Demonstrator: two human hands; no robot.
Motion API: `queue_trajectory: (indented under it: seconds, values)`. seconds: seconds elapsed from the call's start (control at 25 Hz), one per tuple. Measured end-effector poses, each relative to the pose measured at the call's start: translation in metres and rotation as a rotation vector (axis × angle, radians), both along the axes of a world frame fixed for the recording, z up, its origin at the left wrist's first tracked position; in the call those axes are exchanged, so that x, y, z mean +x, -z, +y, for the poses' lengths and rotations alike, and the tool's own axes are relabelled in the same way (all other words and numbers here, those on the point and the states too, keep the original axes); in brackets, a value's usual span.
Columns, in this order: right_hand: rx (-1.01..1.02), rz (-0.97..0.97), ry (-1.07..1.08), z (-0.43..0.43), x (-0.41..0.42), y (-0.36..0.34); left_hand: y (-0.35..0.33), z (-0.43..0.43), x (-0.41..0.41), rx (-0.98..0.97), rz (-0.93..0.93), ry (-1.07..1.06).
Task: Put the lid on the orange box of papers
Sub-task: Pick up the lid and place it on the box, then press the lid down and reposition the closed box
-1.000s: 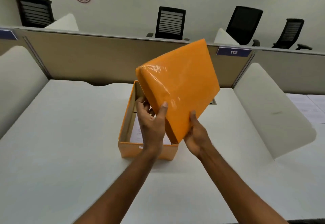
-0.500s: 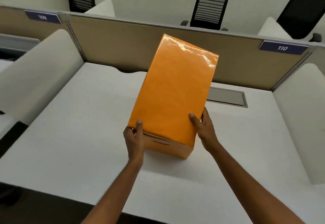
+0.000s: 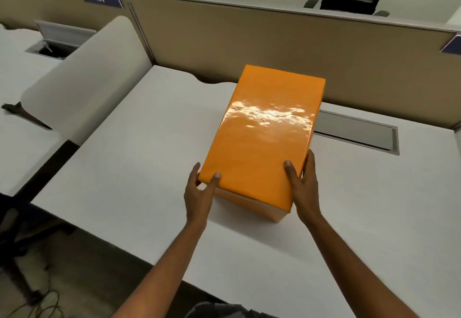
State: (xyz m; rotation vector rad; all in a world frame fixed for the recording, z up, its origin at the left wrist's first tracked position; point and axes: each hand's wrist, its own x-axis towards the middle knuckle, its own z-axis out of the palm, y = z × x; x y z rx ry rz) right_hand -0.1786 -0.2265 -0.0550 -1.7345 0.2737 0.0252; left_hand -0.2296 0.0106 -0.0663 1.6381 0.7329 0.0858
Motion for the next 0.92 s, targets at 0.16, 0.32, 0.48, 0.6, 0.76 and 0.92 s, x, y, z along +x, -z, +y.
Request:
queue_trajectory:
  seconds: [0.16,0.32,0.48,0.6,0.76,0.92]
  values:
    - [-0.089,-0.001,0.027,0.0,0.001,0.008,0.005,0.018,0.008,0.178,0.0,0.1]
    - [-0.08,0.034,0.091,-0.001,0.005,0.015,-0.001,0.052,0.036,0.336,0.143,0.37]
    - [-0.006,0.154,0.114,-0.005,0.002,0.02,0.001,0.088,0.06,0.437,0.271,0.608]
    - [-0.058,0.215,0.142,-0.004,-0.001,0.022,-0.001,0.107,0.084,0.323,0.359,0.774]
    - [-0.111,0.246,0.212,-0.012,0.043,0.008,-0.012,0.101,0.155,0.252,0.21,0.773]
    - [-0.178,0.203,0.2,-0.019,0.129,-0.009,-0.029,0.06,0.242,0.281,0.01,0.709]
